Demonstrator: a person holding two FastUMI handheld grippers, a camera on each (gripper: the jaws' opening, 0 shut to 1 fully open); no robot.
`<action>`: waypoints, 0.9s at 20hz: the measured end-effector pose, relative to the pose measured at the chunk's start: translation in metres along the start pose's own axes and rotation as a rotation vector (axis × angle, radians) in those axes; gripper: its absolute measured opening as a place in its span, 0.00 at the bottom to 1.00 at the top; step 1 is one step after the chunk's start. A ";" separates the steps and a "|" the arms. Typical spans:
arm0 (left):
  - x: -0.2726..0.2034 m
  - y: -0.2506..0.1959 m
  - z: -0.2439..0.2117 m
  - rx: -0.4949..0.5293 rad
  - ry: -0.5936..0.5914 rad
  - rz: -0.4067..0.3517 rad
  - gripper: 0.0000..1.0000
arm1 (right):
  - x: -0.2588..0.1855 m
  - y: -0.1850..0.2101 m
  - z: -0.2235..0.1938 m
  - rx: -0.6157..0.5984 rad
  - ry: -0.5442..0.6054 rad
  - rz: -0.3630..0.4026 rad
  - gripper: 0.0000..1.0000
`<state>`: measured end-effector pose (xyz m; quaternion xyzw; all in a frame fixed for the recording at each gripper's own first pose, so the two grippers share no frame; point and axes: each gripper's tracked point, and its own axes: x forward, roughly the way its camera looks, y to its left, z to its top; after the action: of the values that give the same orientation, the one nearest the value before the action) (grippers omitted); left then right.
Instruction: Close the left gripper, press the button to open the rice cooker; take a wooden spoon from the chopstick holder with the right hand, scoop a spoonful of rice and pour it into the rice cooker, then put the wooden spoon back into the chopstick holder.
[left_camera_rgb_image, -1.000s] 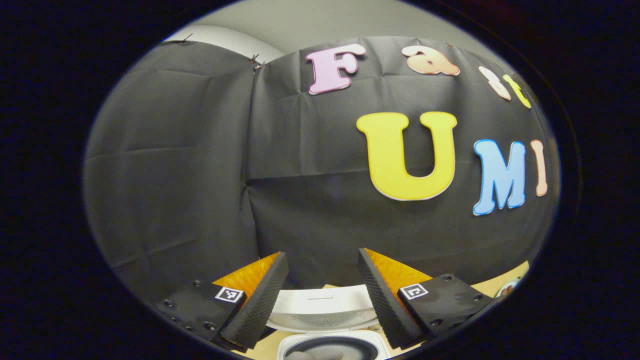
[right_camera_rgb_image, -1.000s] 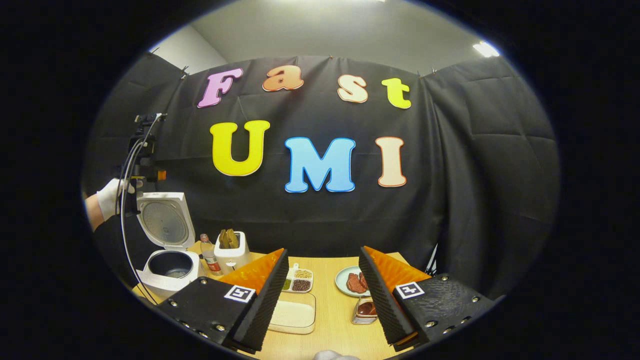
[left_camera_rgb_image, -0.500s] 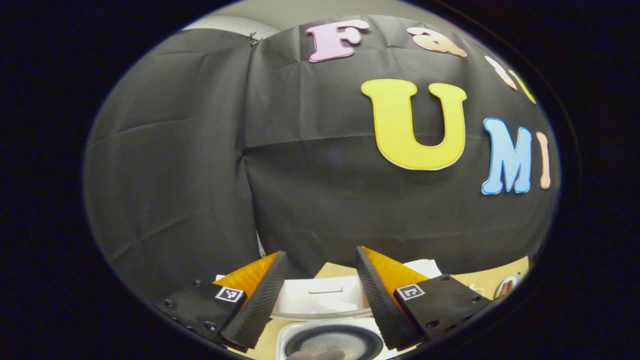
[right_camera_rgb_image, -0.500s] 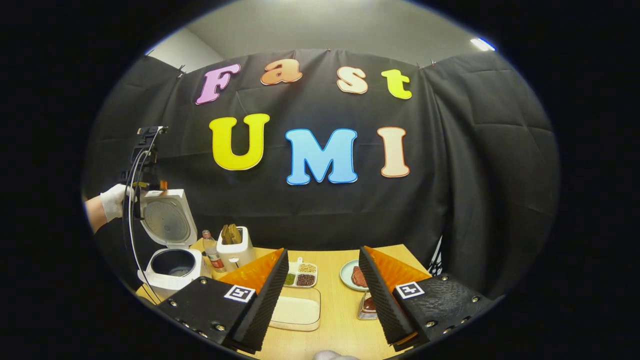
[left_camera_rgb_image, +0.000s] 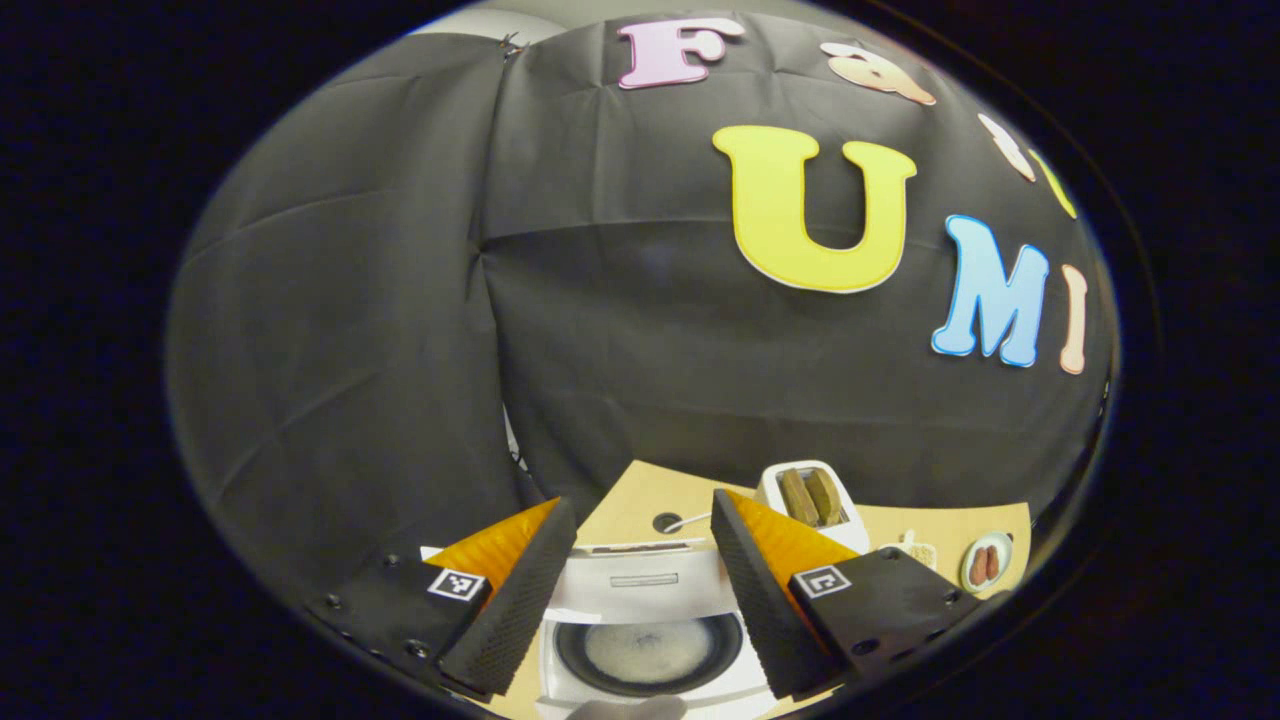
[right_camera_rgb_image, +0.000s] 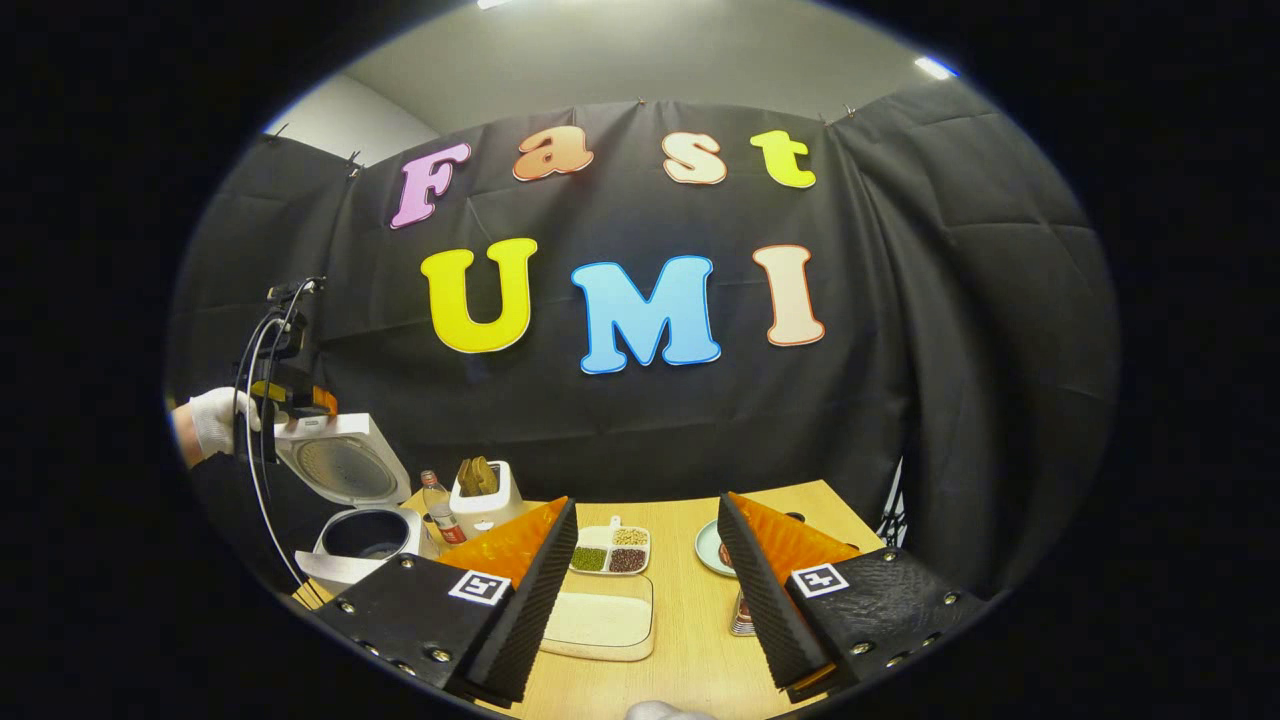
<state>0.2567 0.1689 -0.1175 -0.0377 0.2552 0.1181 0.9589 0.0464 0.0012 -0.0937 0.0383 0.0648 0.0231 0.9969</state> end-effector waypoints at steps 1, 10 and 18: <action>-0.003 0.001 -0.017 -0.005 0.039 -0.001 0.96 | -0.002 -0.001 -0.003 -0.003 0.006 0.007 0.87; -0.017 -0.011 -0.136 -0.020 0.257 0.003 0.97 | -0.016 -0.021 -0.022 0.022 0.041 0.033 0.87; -0.018 -0.015 -0.192 -0.009 0.347 0.006 0.97 | -0.018 -0.022 -0.036 0.036 0.073 0.051 0.87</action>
<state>0.1532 0.1249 -0.2749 -0.0611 0.4164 0.1137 0.9000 0.0251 -0.0188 -0.1284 0.0572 0.1003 0.0487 0.9921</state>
